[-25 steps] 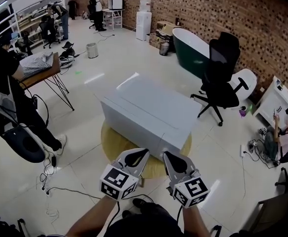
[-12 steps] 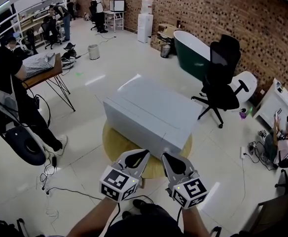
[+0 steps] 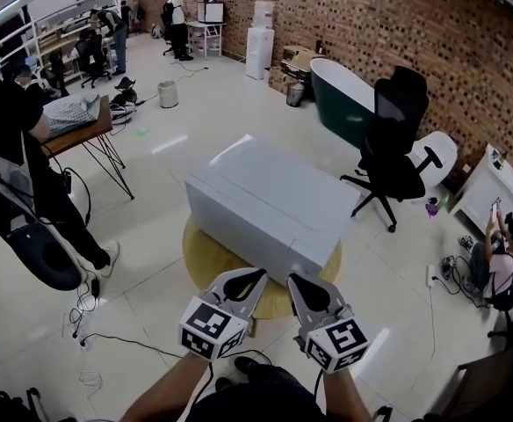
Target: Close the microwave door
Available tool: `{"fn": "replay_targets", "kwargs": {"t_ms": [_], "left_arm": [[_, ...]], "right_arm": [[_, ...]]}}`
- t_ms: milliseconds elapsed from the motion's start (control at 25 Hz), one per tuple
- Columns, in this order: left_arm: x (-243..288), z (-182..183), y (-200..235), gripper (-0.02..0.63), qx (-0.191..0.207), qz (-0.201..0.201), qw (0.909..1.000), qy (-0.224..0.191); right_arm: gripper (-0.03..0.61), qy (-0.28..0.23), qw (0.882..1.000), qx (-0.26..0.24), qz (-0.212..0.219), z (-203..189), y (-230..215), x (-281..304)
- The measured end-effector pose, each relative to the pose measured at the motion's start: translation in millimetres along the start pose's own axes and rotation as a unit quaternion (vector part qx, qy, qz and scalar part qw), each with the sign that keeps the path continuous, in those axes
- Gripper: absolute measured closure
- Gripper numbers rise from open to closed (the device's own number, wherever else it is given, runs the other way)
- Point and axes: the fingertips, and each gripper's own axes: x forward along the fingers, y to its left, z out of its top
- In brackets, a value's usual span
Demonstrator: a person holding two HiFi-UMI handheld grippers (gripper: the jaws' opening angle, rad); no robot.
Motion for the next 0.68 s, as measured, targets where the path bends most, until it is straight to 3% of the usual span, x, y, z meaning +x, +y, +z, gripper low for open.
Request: {"fn": "replay_targets", "kwargs": {"t_ms": [680], "left_arm": [[0.4, -5.1, -1.5, 0.601, -0.006, 0.000, 1.0000, 0.002]], "right_arm": [[0.577, 0.002, 1.000, 0.002, 0.004, -1.1, 1.6, 1.5]]}}
